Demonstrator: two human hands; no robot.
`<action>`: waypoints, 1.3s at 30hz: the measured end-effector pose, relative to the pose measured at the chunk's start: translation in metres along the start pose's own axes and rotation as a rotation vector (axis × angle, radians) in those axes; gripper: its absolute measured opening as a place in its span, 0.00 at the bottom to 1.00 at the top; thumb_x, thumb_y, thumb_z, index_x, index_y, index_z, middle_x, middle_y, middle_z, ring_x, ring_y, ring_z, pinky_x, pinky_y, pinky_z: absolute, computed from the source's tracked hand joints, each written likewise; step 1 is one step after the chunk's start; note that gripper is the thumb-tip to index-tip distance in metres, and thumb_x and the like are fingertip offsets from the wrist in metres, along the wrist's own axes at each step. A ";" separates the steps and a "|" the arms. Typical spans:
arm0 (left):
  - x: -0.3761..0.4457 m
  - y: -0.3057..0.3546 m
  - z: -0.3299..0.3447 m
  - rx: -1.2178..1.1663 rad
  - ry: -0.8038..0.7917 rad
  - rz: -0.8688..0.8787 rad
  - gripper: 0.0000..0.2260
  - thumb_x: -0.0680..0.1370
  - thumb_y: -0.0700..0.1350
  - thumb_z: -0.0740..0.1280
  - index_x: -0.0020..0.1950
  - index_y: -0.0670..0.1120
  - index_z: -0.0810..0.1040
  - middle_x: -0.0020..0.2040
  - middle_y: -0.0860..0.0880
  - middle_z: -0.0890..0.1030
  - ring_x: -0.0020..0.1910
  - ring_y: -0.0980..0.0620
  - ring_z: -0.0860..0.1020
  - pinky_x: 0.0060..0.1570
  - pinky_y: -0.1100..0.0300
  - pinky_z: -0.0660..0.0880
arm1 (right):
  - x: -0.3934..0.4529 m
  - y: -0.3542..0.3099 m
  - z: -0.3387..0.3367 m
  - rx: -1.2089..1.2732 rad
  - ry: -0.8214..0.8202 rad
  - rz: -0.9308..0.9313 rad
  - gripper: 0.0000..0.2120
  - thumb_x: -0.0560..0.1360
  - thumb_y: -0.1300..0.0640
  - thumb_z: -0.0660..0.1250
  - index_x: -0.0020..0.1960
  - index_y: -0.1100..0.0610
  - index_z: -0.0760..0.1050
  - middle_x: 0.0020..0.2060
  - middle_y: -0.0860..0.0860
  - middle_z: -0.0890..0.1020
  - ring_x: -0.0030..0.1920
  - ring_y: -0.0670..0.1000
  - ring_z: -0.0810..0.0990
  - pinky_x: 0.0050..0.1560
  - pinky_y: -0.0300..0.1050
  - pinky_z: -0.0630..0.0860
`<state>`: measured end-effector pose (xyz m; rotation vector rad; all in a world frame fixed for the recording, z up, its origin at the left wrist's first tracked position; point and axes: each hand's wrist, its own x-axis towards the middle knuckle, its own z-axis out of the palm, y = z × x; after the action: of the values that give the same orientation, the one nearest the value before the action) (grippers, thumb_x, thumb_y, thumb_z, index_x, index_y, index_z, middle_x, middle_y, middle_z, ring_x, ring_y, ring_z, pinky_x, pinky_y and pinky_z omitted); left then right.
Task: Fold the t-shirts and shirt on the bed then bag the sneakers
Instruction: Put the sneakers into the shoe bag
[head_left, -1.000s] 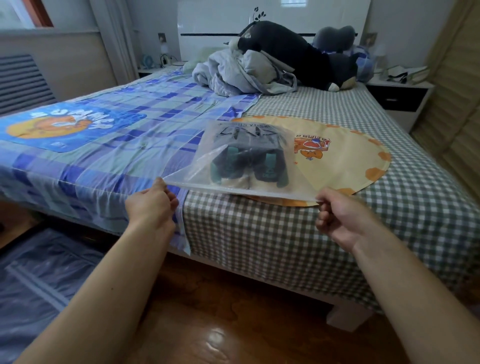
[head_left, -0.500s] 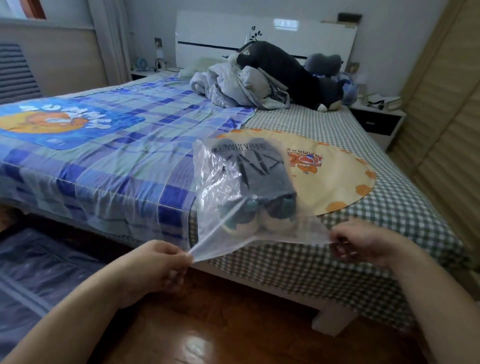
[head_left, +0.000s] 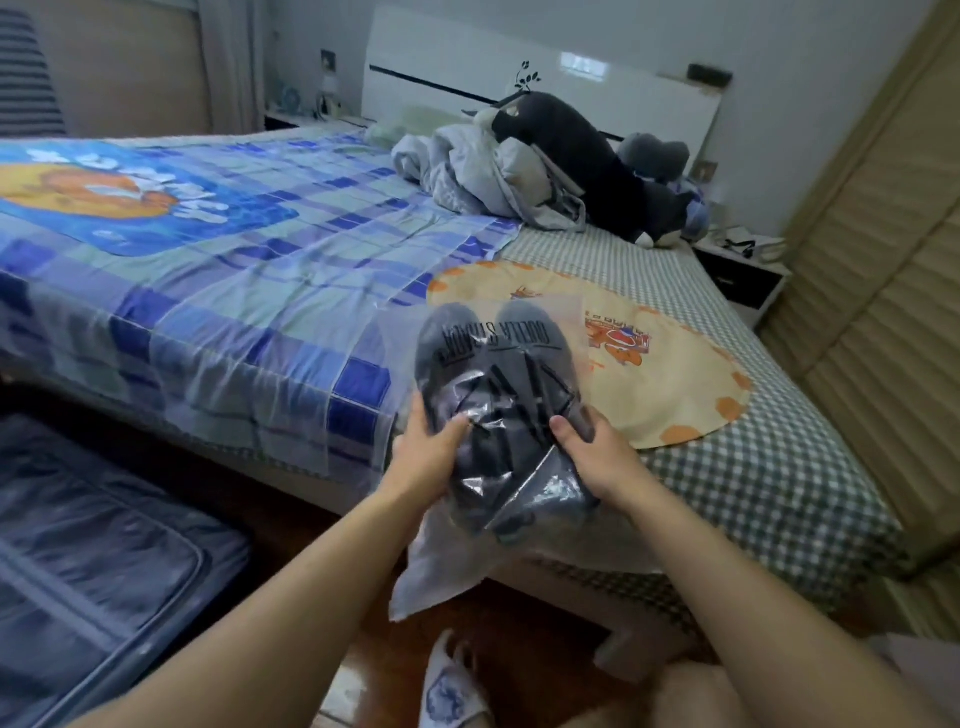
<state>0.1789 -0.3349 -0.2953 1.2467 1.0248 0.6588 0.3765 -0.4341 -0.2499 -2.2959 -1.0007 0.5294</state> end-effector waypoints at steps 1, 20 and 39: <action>-0.001 -0.003 -0.002 0.075 0.004 0.019 0.41 0.66 0.75 0.69 0.74 0.78 0.50 0.77 0.44 0.65 0.73 0.38 0.68 0.70 0.36 0.66 | 0.001 0.004 0.003 -0.006 0.014 -0.004 0.43 0.74 0.26 0.59 0.81 0.50 0.58 0.76 0.55 0.68 0.75 0.60 0.67 0.74 0.55 0.65; -0.141 0.047 -0.108 -0.149 0.036 -0.103 0.20 0.79 0.55 0.67 0.62 0.42 0.81 0.51 0.40 0.86 0.44 0.45 0.85 0.41 0.55 0.83 | -0.055 -0.077 0.034 0.764 -0.775 -0.298 0.22 0.79 0.43 0.65 0.67 0.57 0.75 0.54 0.53 0.86 0.53 0.54 0.85 0.58 0.52 0.79; -0.336 -0.176 -0.334 -0.236 0.727 -0.392 0.35 0.72 0.64 0.73 0.74 0.49 0.68 0.69 0.52 0.76 0.64 0.51 0.76 0.67 0.55 0.72 | -0.236 -0.218 0.315 -0.254 -1.265 -0.683 0.12 0.75 0.70 0.65 0.46 0.56 0.82 0.42 0.54 0.85 0.42 0.52 0.84 0.44 0.48 0.80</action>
<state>-0.2851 -0.5185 -0.3756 0.5618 1.6773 0.9137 -0.0652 -0.3838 -0.3191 -1.4270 -2.3735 1.6484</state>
